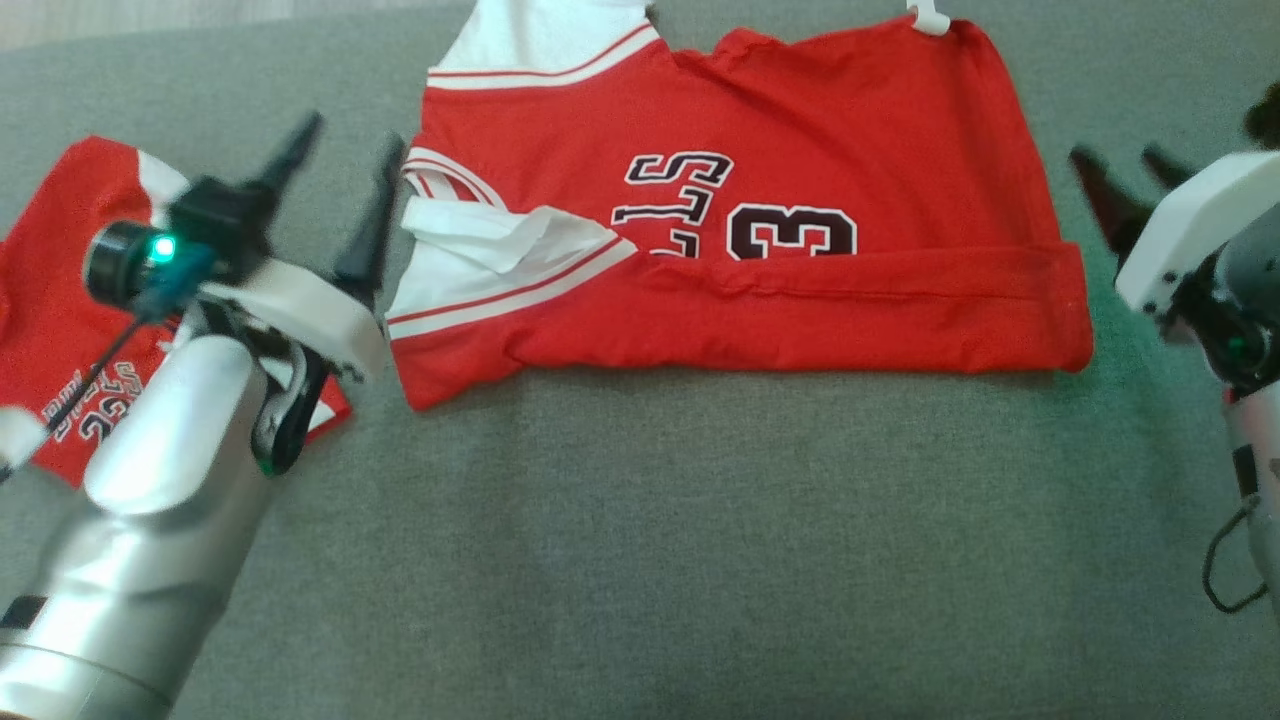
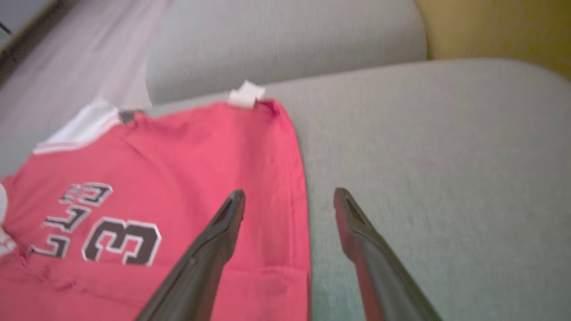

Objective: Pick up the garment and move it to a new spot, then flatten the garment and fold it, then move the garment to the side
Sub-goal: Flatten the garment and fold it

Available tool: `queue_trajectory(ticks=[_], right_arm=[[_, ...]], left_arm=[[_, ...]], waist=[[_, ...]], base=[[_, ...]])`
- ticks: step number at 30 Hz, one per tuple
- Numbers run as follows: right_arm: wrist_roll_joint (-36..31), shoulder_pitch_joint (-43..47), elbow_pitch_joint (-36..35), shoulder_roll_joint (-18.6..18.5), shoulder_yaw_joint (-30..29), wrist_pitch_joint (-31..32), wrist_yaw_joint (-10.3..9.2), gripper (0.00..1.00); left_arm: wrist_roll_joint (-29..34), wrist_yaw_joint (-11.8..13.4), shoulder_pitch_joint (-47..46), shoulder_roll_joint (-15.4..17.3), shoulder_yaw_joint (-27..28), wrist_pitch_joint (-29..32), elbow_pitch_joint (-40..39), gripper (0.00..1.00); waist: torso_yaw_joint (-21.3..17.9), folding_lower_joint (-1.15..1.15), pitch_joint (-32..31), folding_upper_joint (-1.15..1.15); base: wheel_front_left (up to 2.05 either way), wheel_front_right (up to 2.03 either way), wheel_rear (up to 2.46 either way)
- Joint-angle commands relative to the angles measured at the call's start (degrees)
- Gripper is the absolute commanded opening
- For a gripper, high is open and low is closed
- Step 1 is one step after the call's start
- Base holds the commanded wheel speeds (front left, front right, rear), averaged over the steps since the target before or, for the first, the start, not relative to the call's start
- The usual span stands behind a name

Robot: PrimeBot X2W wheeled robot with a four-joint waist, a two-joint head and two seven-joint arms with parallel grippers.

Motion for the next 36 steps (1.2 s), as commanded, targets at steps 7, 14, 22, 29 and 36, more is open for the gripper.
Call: queue_trajectory(ticks=[7, 14, 22, 29, 36], right_arm=[[-2.3, 1.4, -8.0, 2.3, -0.9, -17.0, -0.04, 1.0], [-8.0, 9.5, -15.8, 7.0, -3.6, -30.0, -0.04, 1.0], [-13.3, 23.2, -20.0, 15.4, -7.0, -37.4, -0.04, 1.0], [-14.8, 25.6, -20.6, 17.0, -7.1, -38.1, -0.04, 1.0], [-15.3, 24.3, -22.2, 17.3, -6.9, -37.4, -0.04, 1.0]], left_arm=[[-4.6, 5.9, 2.5, -1.6, 10.1, -7.4, -6.1, 1.0], [-2.5, 10.4, 14.8, -6.3, 17.0, -7.9, -19.0, 1.0], [3.2, 9.4, 29.0, -12.3, 19.5, -8.0, -22.1, 1.0], [5.6, 7.8, 30.5, -13.8, 20.3, -8.0, -18.3, 1.0], [6.6, 8.1, 26.6, -14.1, 19.8, -7.0, -11.2, 1.0]], waist=[[1.2, 0.0, -3.6, 0.0], [1.9, 0.0, -6.9, 0.0], [1.3, 0.0, -9.7, 0.0], [0.1, 0.0, -9.1, 0.0], [-1.2, 0.0, -7.5, 0.0]], base=[[0.0, 0.0, 0.0], [0.0, 0.0, 0.0], [0.0, 0.0, 0.0], [0.0, 0.0, 0.0], [0.0, 0.0, 0.0]])
